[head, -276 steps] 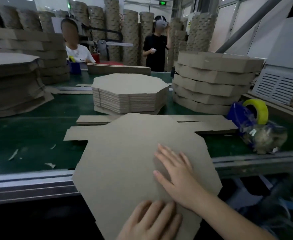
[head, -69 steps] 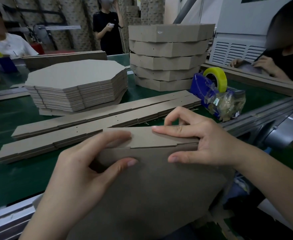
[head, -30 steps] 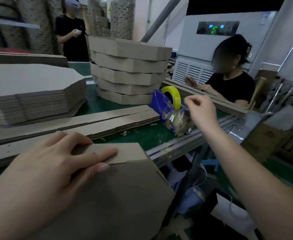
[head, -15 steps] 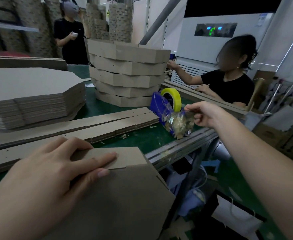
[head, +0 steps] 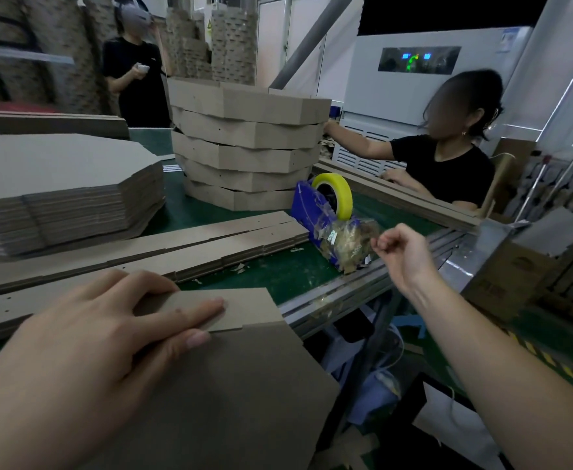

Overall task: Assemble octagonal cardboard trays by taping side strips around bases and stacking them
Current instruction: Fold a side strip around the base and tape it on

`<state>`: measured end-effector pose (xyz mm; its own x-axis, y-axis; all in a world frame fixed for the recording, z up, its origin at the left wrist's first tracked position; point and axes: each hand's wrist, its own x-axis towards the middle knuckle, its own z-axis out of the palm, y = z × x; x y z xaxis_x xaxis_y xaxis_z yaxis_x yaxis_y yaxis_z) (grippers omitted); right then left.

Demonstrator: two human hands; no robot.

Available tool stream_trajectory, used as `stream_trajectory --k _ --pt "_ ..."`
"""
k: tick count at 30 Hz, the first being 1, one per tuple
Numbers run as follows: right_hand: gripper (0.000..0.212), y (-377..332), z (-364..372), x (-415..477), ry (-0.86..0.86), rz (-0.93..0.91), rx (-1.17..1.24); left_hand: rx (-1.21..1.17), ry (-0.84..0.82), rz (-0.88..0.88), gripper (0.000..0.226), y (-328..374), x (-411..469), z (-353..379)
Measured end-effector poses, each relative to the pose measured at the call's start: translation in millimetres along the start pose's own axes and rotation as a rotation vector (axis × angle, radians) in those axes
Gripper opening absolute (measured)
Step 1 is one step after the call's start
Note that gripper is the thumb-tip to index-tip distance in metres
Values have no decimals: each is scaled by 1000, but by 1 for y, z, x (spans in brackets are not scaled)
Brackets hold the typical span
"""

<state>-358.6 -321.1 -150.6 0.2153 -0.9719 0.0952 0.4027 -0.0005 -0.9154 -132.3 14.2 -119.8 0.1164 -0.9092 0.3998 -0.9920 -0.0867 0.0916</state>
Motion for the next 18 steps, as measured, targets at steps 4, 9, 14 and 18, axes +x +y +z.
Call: stream_trajectory --k 4,9,14,18 --pt "31 3 -8 -4 208 -49 -646 -46 18 -10 35 0 -1 -1" --pt "15 -2 -6 -36 257 -214 -846 -102 41 -13 36 4 0 -4" --pt "3 -10 48 -100 91 -356 -642 -110 68 -2 40 12 3 -9" --pt "16 -21 87 -175 -289 -224 -290 -75 50 -6 40 15 2 -11"
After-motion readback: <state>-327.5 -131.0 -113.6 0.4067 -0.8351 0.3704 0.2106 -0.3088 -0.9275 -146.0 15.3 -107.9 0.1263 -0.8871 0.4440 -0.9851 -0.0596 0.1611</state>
